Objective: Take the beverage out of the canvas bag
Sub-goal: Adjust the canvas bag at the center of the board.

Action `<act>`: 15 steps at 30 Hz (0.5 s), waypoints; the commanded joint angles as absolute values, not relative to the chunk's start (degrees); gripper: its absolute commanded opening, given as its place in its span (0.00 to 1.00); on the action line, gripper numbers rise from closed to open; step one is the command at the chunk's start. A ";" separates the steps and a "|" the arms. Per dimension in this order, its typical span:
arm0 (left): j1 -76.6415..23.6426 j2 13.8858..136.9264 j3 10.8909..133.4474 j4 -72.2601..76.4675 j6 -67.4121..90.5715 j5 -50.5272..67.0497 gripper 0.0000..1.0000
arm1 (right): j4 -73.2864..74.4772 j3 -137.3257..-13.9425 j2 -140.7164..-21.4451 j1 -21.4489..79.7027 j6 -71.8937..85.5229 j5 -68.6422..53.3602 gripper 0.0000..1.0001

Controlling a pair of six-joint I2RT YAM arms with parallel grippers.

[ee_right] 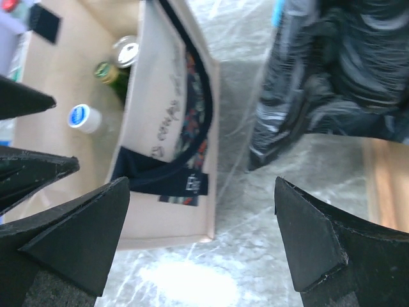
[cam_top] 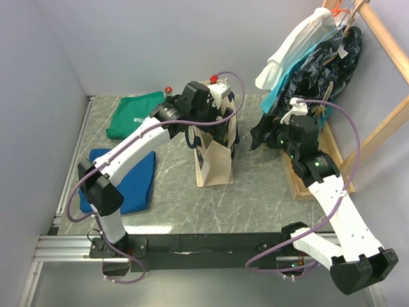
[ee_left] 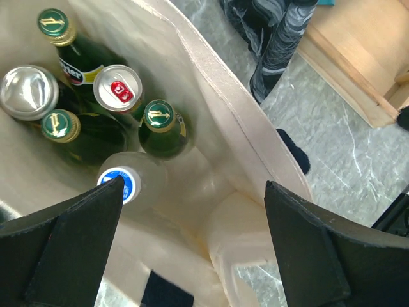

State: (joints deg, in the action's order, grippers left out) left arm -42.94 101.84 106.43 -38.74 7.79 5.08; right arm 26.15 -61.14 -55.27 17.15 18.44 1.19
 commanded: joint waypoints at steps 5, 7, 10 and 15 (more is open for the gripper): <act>-44.12 93.09 101.36 -37.53 9.14 6.67 0.96 | 23.12 -63.63 -57.04 19.07 19.34 -3.61 1.00; -44.64 92.29 100.29 -37.70 9.58 6.59 0.96 | 23.20 -63.89 -57.92 19.16 19.34 -3.16 1.00; -45.26 90.97 98.44 -37.53 9.93 4.67 0.96 | 22.85 -64.95 -59.94 19.86 19.51 -4.30 1.00; -45.26 87.98 95.63 -34.72 10.72 0.45 0.96 | 22.24 -67.23 -62.22 22.67 19.69 -4.92 1.00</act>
State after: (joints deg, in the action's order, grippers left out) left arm -45.12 91.29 96.77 -38.28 9.45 4.19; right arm 25.21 -62.57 -61.30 20.36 19.33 -3.70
